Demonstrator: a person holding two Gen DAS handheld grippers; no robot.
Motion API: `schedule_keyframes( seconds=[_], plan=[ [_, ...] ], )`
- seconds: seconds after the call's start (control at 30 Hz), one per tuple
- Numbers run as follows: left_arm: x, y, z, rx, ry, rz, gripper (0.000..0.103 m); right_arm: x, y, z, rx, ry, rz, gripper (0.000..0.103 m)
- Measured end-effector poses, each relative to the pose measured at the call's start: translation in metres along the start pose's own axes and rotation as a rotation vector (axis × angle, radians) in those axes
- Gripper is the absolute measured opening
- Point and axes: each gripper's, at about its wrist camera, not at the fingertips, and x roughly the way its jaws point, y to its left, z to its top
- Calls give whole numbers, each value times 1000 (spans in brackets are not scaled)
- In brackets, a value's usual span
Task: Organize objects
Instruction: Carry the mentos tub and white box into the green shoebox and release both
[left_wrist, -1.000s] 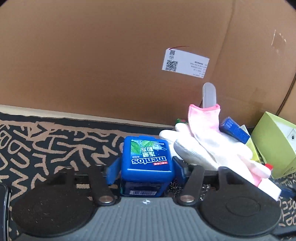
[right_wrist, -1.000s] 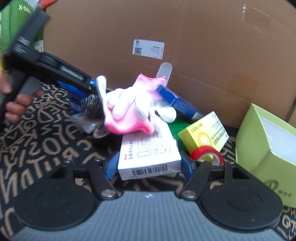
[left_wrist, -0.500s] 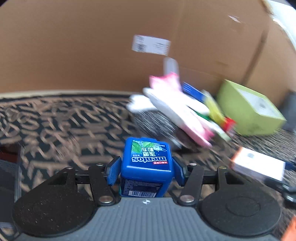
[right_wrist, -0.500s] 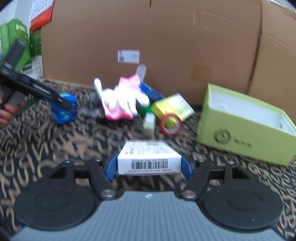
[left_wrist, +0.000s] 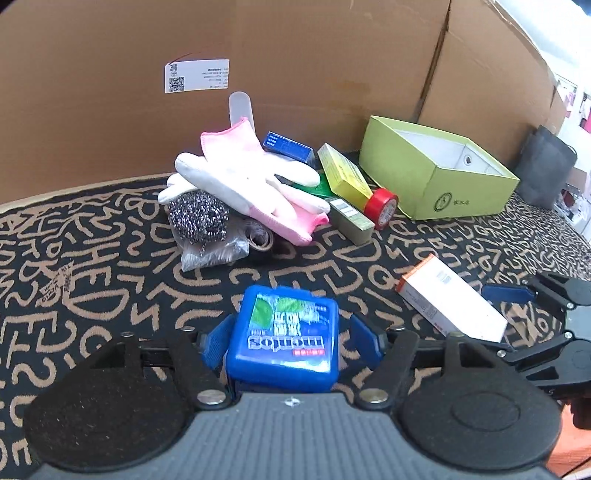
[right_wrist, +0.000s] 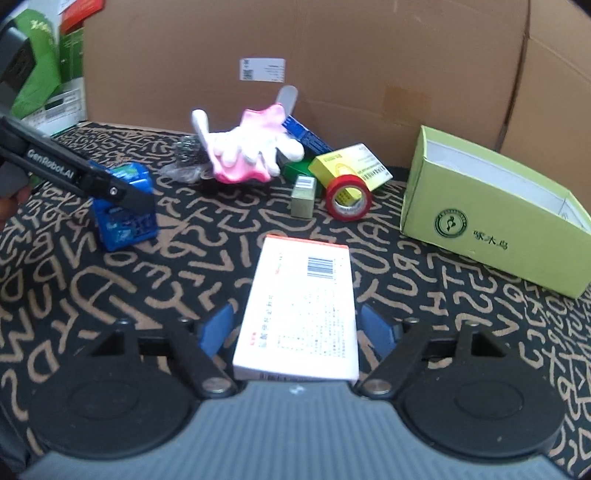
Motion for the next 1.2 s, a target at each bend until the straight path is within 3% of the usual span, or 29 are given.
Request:
schedule_keyframes(
  seconds=[0.23, 0.3, 0.37, 0.6, 0.8, 0.93, 1.2],
  plan=[
    [14, -11, 0, 84, 27, 29, 67, 18, -5, 5, 46, 20, -8, 74],
    [17, -11, -1, 87, 41, 31, 64, 24, -6, 5, 57, 25, -1, 66],
    [17, -12, -1, 97, 47, 25, 59, 26, -9, 5, 94, 20, 24, 65],
    [5, -39, 14, 171, 34, -137, 59, 4, -28, 5, 153, -26, 33, 65],
    [1, -72, 59, 190, -61, -244, 59, -37, -68, 21, 190, -144, -65, 65],
    [10, -102, 98, 206, -131, -277, 59, -49, -102, 35, 205, -199, -162, 65],
    [58, -157, 162, 160, -209, -329, 59, -34, -175, 70, 230, -244, -336, 65]
  ],
)
